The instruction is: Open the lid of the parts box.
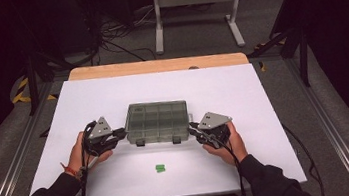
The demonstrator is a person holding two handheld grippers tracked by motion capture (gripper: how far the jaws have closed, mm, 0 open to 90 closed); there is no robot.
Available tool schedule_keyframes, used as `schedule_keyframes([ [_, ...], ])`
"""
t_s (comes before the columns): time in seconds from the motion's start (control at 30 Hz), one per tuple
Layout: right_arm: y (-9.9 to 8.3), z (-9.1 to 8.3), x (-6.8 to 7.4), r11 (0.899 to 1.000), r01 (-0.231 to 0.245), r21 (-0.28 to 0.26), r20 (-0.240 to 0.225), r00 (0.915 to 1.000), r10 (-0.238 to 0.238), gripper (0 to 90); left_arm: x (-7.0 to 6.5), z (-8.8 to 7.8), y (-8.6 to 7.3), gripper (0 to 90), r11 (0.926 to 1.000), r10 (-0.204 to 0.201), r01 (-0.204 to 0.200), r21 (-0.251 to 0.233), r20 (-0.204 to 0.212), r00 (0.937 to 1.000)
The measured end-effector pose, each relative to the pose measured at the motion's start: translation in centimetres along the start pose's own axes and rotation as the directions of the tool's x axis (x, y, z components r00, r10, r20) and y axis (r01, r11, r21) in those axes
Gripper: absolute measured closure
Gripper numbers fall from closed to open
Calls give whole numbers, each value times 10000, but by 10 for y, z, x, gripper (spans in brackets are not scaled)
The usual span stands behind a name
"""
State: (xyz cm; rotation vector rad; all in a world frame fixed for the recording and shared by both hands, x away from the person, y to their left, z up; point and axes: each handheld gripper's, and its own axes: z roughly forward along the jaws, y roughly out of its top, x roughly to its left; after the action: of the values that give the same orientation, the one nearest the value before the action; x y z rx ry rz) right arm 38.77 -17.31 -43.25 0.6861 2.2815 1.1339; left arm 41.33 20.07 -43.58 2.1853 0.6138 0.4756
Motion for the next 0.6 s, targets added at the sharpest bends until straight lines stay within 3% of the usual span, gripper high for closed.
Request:
schedule_keyframes([
  [0.23, 9, -1, -2, 9975, 685, -169, 655, 9956, -673, 690, 8, 1, 11, 695, 9995, 214, -226, -216, -561, 9982],
  [0.5, 23, -6, -15, 9958, 595, -699, 803, 9953, -539, 732, 11, 0, 26, 655, 9957, 582, -652, -657, -1033, 9929],
  [0.6, 26, -6, -18, 9953, 566, -783, 802, 9955, -503, 745, 14, -1, 31, 657, 9942, 526, -615, -880, -997, 9936],
])
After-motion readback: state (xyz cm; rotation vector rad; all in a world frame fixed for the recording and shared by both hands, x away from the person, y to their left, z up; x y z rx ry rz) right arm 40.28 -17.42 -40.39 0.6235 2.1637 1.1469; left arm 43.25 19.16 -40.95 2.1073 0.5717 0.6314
